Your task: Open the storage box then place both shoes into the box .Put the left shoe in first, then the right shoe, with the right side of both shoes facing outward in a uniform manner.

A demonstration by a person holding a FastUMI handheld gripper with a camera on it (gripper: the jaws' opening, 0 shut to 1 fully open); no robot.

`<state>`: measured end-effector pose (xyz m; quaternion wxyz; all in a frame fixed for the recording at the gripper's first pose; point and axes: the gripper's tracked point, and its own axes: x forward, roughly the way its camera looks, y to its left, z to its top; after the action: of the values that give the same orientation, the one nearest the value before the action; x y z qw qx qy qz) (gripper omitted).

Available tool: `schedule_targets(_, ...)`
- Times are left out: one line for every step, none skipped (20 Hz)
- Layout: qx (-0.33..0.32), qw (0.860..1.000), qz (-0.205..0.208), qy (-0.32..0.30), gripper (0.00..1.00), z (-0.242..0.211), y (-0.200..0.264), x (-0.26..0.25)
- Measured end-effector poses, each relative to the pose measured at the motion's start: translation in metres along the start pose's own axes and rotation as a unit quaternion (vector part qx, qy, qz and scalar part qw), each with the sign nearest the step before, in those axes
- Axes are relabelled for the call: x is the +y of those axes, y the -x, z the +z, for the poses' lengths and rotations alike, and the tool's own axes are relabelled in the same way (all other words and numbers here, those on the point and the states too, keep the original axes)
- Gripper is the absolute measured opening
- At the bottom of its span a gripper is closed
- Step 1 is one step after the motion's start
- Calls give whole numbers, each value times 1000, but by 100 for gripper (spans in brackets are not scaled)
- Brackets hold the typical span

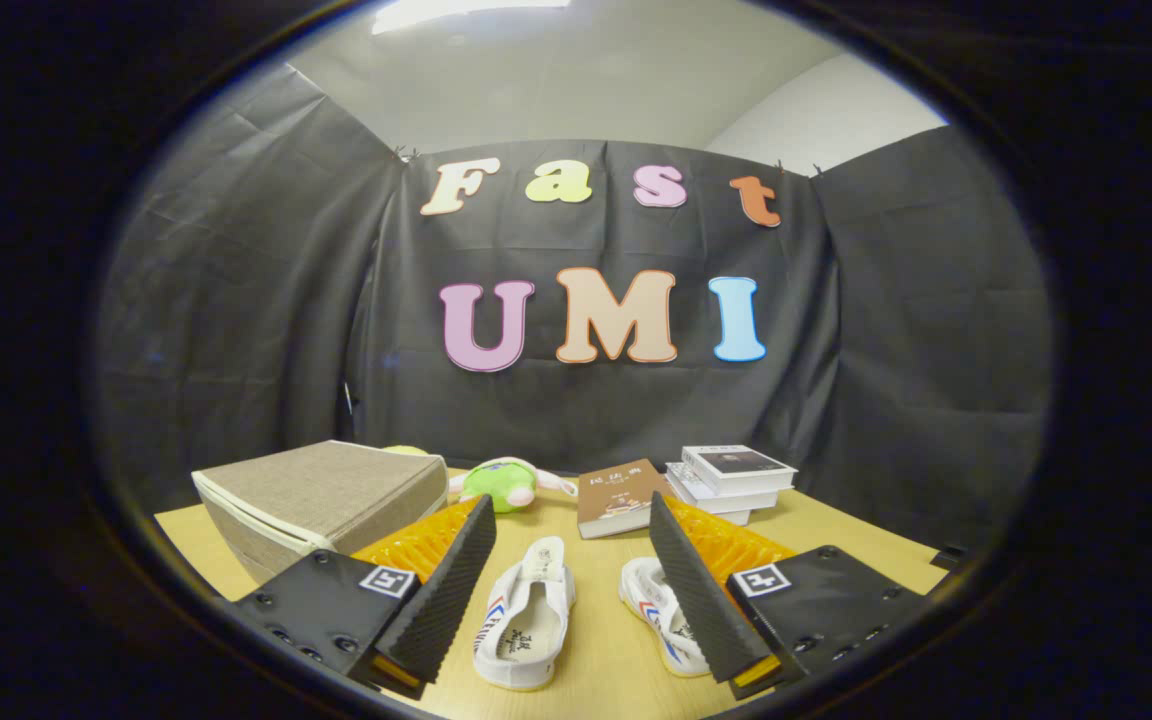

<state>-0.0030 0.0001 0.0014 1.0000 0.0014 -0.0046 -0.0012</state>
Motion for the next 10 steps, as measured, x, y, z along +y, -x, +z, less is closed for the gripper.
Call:
schedule_targets(1,1000,0,1,99,-1,-1,1)
schedule_targets(2,1000,1,1,99,-1,-1,1)
schedule_targets(3,1000,1,0,99,-2,-1,2)
schedule_targets(3,1000,2,0,99,-3,-2,1)
schedule_targets(4,1000,2,0,99,-3,-2,1)
schedule_targets(4,1000,2,-2,99,-4,-2,1)
schedule_targets(4,1000,3,-4,99,-4,-3,2)
schedule_targets(3,1000,5,-7,99,-3,-4,4)
schedule_targets(3,1000,7,-11,99,-3,-4,5)
schedule_targets(2,1000,8,-13,99,-3,-5,6)
